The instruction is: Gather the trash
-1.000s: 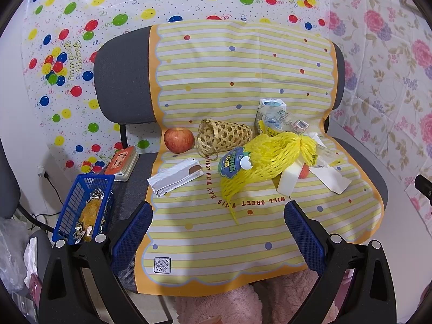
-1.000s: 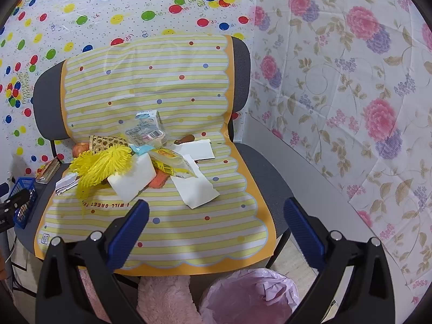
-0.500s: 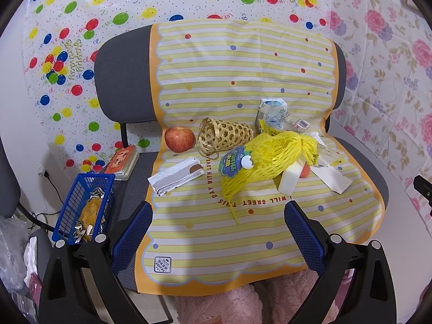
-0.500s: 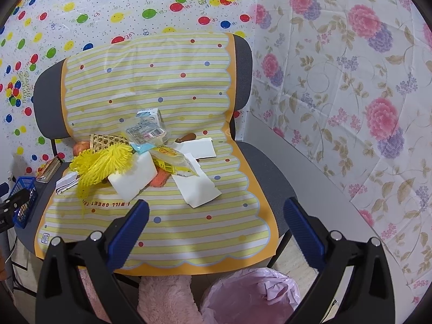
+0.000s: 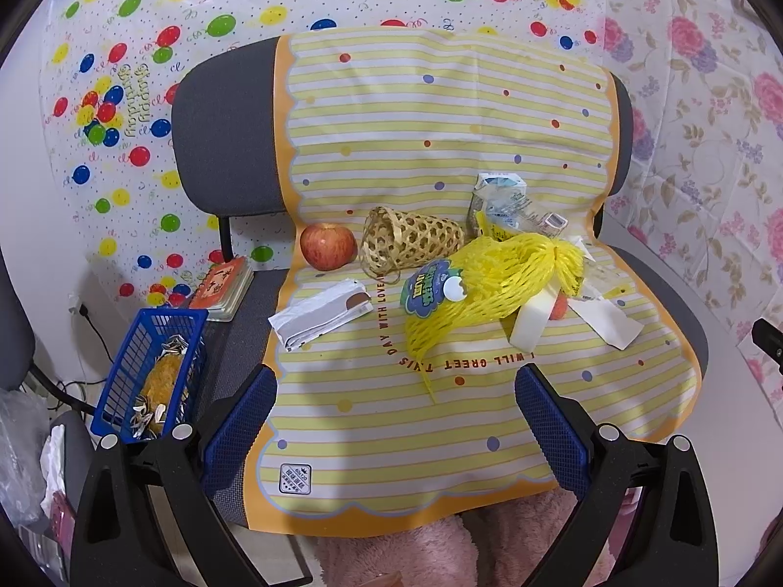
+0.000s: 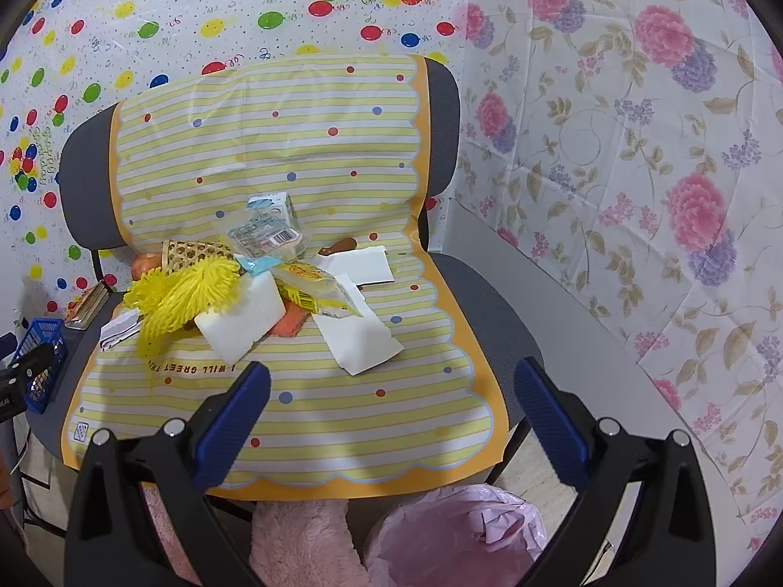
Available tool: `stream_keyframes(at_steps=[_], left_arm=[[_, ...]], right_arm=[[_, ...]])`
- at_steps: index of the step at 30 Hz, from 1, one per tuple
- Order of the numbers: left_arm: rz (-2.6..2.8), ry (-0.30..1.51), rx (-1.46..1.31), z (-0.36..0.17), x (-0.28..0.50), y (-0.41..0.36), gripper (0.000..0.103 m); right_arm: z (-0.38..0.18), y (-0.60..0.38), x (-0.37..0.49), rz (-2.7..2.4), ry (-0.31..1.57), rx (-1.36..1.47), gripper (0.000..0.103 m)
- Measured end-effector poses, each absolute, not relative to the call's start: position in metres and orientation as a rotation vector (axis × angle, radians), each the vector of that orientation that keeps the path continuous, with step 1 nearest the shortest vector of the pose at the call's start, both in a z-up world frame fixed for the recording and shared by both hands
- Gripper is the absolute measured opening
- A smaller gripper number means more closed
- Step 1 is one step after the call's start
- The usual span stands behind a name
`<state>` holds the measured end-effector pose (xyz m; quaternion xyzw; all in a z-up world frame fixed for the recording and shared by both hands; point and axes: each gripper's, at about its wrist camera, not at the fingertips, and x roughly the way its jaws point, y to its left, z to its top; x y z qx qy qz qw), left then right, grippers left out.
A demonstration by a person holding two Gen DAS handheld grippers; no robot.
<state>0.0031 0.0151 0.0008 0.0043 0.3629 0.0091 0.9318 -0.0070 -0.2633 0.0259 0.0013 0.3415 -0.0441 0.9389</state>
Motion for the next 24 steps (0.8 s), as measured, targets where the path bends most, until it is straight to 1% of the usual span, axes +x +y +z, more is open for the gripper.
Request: stream_keyframes(at_steps=[16, 19, 24], left_arm=[[0.036, 0.774, 0.005, -0.017, 0.021, 0.02, 0.096], [0.02, 0.788, 0.003, -0.027, 0.032, 0.019, 0.096], [-0.02, 0.782, 0.1, -0.053, 0.053, 0.003, 0.096]], right_arm=[[0.007, -0.259, 0.013, -0.072, 0.734, 0.006, 0.097], [-0.001, -0.26, 0.02, -0.049, 0.744, 0.023, 0.097], [-0.01, -0.263, 0.031, -0.03, 0.736, 0.036, 0.097]])
